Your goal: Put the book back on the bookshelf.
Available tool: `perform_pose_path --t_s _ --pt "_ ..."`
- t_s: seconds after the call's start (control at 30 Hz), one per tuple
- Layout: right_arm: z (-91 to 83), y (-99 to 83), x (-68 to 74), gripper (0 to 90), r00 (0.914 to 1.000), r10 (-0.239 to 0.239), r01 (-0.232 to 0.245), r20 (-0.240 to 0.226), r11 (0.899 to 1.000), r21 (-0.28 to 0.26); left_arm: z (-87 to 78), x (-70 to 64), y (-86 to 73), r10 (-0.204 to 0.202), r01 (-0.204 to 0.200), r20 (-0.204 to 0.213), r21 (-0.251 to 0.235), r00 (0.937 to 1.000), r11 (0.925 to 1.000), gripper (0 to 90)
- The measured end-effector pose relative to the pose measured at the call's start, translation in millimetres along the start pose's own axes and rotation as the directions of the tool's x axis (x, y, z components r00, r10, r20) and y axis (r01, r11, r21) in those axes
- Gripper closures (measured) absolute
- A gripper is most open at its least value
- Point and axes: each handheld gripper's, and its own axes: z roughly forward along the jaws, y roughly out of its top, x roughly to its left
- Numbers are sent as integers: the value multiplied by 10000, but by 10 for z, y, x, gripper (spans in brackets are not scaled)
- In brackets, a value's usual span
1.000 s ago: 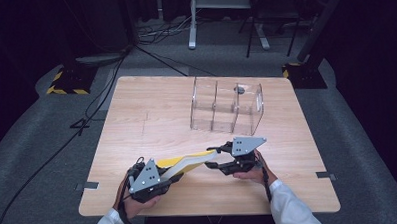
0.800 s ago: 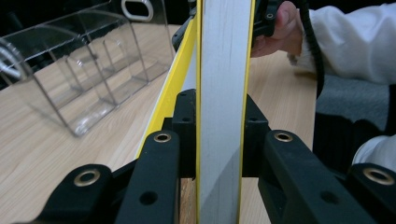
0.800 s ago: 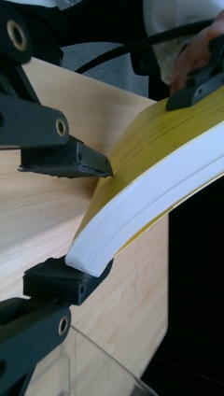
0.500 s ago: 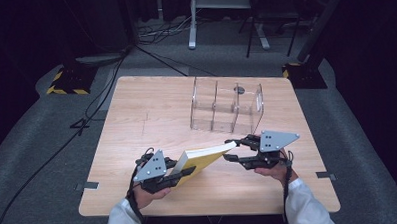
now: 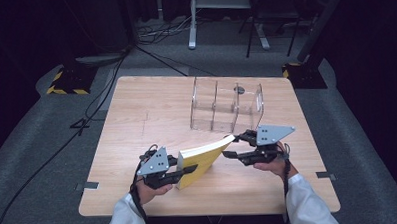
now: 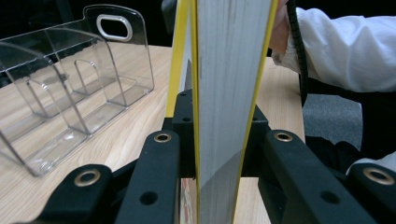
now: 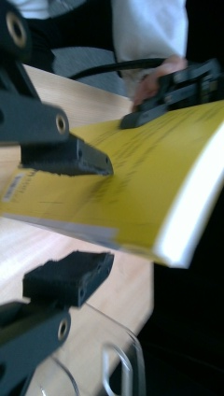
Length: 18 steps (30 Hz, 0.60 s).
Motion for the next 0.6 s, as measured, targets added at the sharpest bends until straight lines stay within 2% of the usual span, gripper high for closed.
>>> perform_pose_path --t_s 0.17,0.43,0.53,0.6 --pt "280 -49 -25 453 9998 89 -81 -173 9990 448 -99 33 -53 -113 113 -187 -6 9998 9999 749" --pt "524 -75 -29 450 9970 155 -100 -764 9973 723 -181 61 -103 -328 326 -208 -87 9992 9994 745" --pt "527 -84 -24 522 9971 126 -74 -745 9975 701 -223 68 -144 -391 391 -404 3 9984 9992 740" --pt "514 -109 -23 569 9953 254 -200 -930 9981 578 -263 71 -182 -597 592 -467 -120 9971 9982 735"
